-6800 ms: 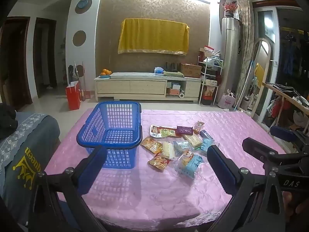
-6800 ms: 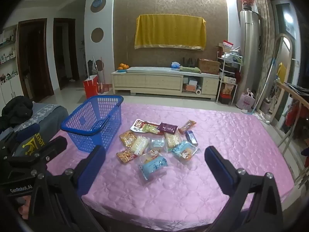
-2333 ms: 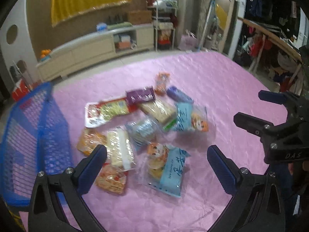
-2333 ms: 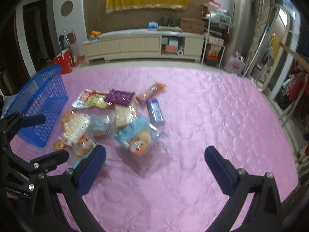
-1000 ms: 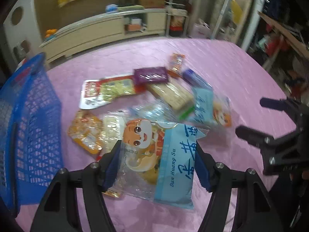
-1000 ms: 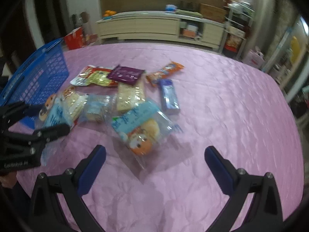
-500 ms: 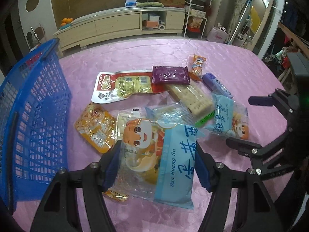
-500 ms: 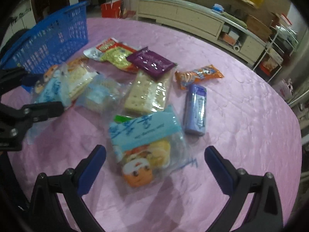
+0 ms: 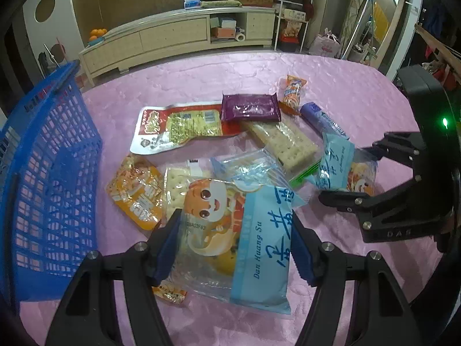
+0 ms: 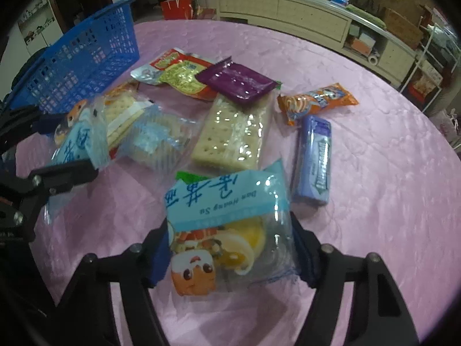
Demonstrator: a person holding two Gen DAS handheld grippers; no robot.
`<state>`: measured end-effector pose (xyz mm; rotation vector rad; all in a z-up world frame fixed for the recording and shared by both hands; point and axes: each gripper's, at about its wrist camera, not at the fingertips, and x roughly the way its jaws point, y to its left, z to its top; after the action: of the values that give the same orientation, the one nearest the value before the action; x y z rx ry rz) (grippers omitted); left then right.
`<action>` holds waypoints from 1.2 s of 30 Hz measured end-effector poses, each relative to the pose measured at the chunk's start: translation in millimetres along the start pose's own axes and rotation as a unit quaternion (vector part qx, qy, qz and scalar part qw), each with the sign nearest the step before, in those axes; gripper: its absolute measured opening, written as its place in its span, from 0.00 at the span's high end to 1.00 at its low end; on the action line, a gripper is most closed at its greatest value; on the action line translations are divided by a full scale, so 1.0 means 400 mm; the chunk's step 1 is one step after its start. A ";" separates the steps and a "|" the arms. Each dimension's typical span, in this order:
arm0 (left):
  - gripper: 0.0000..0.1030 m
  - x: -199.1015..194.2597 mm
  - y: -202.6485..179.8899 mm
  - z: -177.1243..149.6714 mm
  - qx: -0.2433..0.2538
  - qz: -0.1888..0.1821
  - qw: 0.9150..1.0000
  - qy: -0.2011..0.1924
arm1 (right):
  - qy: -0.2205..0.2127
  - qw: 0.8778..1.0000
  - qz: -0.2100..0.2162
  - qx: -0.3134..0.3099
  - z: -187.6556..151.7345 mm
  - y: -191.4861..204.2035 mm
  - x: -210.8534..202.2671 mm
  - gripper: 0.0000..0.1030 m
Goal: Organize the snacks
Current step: 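Lift the light-blue bread bag with the left tool toward the blue basket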
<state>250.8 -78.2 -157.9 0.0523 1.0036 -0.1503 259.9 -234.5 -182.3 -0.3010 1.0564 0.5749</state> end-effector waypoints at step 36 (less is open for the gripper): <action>0.36 -0.506 0.295 -0.111 -0.046 0.021 0.988 -0.147 | -0.161 0.985 0.022 0.063 0.158 0.407 -0.357 0.28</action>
<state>124.5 64.1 -14.4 -0.0322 0.7140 -0.0705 159.8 -113.3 -20.8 -0.0695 0.7824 0.5727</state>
